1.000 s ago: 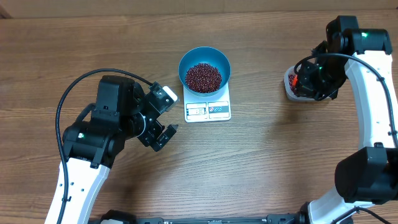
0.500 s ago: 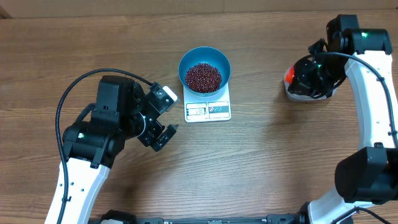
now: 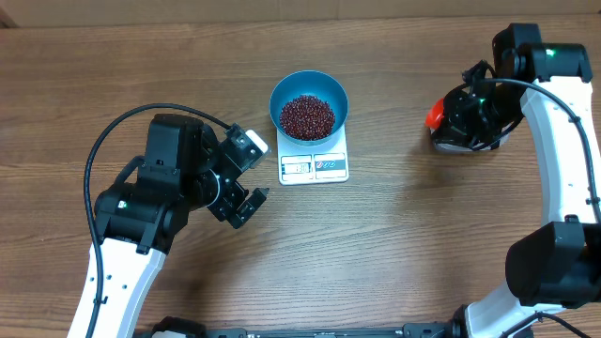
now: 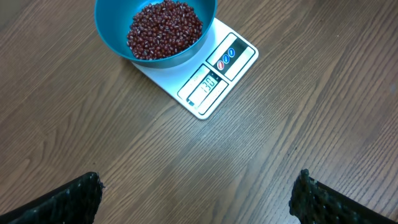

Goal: Scoop item into bowl and weigh 150g on scale
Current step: 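Lower the red scoop into the beans in the tub with the right gripper, then drag the red scoop through the beans in the tub to fill it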

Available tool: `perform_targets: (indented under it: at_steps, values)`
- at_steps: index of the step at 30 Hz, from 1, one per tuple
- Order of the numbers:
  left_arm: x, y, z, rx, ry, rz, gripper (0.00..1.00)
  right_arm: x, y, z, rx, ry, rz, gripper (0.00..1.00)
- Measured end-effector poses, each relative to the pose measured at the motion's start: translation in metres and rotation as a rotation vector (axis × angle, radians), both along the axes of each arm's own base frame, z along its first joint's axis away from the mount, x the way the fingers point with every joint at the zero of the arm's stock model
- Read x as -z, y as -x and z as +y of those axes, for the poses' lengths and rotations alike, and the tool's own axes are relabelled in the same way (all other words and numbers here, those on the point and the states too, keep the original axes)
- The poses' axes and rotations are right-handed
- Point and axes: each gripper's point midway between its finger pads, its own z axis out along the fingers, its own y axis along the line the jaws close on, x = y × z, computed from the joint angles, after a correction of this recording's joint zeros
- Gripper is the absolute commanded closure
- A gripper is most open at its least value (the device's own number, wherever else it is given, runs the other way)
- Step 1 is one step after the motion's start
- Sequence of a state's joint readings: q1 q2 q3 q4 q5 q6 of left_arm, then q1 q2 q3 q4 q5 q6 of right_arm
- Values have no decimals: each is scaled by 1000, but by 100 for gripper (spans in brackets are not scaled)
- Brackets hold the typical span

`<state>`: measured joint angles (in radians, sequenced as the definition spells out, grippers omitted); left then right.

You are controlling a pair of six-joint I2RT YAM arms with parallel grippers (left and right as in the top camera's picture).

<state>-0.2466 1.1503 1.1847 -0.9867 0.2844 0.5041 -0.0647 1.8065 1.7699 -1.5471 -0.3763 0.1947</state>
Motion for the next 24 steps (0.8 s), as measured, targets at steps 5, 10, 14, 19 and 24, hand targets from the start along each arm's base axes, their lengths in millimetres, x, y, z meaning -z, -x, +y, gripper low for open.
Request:
perform_targets:
  at_steps: [5, 10, 14, 19, 24]
  values:
    - [0, 0, 0, 0, 0, 0, 0, 2, 1, -4, -6, 25, 2, 96]
    - [0, 0, 0, 0, 0, 0, 0, 3, 4, -6, -10, 37, 12, 96]
    - [0, 0, 0, 0, 0, 0, 0, 6, 7, -17, -9, 105, 30, 96]
    - [0, 0, 0, 0, 0, 0, 0, 10, -1, -32, -2, 199, -1, 96]
    - [0, 0, 0, 0, 0, 0, 0, 13, -1, -37, 10, 228, 12, 96]
